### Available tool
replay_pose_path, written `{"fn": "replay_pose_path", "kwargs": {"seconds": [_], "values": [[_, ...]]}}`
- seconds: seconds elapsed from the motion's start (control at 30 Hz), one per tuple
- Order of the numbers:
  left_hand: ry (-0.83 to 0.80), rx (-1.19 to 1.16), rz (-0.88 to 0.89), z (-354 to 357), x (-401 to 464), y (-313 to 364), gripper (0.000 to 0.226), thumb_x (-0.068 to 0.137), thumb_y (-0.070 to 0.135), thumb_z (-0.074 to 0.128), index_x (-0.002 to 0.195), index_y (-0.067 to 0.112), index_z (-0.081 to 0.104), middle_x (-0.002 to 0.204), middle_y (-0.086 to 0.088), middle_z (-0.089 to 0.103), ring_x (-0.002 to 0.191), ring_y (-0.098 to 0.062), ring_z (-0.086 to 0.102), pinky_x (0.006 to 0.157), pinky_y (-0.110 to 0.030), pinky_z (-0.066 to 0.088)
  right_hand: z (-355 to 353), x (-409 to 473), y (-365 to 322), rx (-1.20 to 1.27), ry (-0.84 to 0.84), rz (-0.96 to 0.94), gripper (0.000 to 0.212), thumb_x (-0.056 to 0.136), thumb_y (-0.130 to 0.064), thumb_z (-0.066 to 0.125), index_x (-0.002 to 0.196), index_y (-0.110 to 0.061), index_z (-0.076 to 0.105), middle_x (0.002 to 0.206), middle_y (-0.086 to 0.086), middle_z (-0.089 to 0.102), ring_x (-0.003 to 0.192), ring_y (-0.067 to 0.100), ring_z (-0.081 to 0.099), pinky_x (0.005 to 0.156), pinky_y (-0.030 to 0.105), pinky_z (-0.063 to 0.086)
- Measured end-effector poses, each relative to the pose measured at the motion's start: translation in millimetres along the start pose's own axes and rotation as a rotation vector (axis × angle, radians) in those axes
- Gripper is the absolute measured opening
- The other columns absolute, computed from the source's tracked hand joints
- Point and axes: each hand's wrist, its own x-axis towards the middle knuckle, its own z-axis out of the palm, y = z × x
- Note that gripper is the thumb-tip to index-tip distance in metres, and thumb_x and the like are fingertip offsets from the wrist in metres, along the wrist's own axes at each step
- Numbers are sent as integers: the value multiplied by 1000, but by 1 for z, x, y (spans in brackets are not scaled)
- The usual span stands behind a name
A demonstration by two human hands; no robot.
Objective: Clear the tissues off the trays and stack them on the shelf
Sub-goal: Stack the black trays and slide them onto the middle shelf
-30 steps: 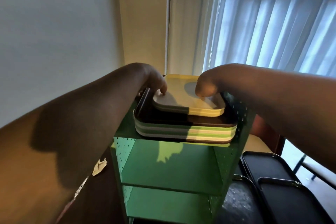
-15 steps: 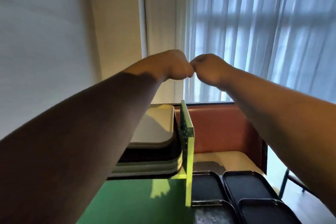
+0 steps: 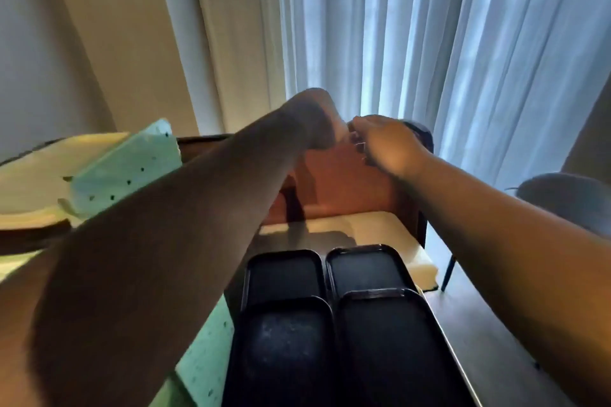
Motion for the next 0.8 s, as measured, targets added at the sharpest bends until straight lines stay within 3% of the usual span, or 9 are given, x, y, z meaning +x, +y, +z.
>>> {"fn": "replay_pose_path", "kwargs": {"seconds": [0.1, 0.2, 0.27, 0.33, 0.4, 0.53, 0.6, 0.7, 0.8], "values": [[-100, -102, -61, 90, 2, -19, 35, 88, 13, 64, 122, 7, 66, 115, -11, 69, 104, -27, 66, 92, -36, 55, 10, -17, 94, 112, -32, 254, 37, 101, -34, 48, 112, -3, 67, 92, 13, 63, 81, 29, 55, 71, 37, 46], [-331, -138, -277, 201, -29, -50, 48, 87, 17, 61, 135, 12, 57, 125, -11, 67, 111, -29, 65, 95, -32, 52, 25, -48, 197, -19, -37, 494, 38, 106, -35, 43, 102, -3, 64, 82, 0, 59, 80, 20, 55, 74, 27, 33], [-432, -167, -408, 257, -51, -76, 52, 88, 21, 60, 139, 12, 54, 133, -11, 64, 119, -29, 62, 97, -30, 49, 32, -73, 261, -70, -23, 687, 40, 107, -39, 41, 112, -6, 62, 101, 4, 62, 99, 25, 56, 82, 24, 35], [-541, -144, -523, 301, -77, -99, 51, 88, 24, 59, 138, 13, 56, 136, -10, 63, 123, -28, 60, 98, -30, 47, 33, -98, 315, -179, -20, 890, 50, 100, -47, 42, 130, -10, 60, 130, 12, 60, 119, 36, 55, 102, 36, 42], [-624, -139, -598, 335, -101, -117, 52, 87, 25, 58, 138, 13, 56, 135, -9, 64, 122, -28, 60, 97, -30, 47, 30, -123, 352, -345, -38, 1019, 55, 93, -45, 45, 140, -17, 53, 142, 17, 52, 128, 40, 49, 105, 43, 43], [-733, -118, -671, 378, -122, -141, 64, 89, 23, 56, 150, 14, 43, 146, -8, 56, 125, -27, 59, 99, -32, 49, 28, -155, 403, -546, -100, 1124, 62, 90, -33, 50, 148, -15, 41, 147, 17, 44, 133, 40, 43, 105, 45, 41], [-727, -95, -679, 391, -127, -146, 63, 91, 25, 54, 151, 14, 41, 148, -8, 51, 121, -26, 59, 92, -33, 50, 29, -168, 422, -539, -102, 1135, 60, 91, -34, 51, 147, -13, 39, 146, 16, 47, 131, 40, 46, 103, 46, 42], [-674, -64, -694, 402, -129, -147, 58, 92, 26, 52, 148, 11, 42, 148, -9, 42, 113, -29, 60, 87, -35, 50, 31, -181, 443, -466, -61, 1093, 52, 94, -40, 51, 139, -14, 48, 137, 13, 57, 120, 37, 57, 96, 44, 48], [-700, -81, -717, 406, -129, -147, 59, 93, 26, 52, 149, 11, 40, 150, -11, 36, 118, -32, 57, 89, -34, 47, 30, -186, 453, -412, 40, 1044, 34, 100, -38, 45, 118, -12, 57, 117, 11, 65, 98, 33, 60, 80, 38, 45]]}}
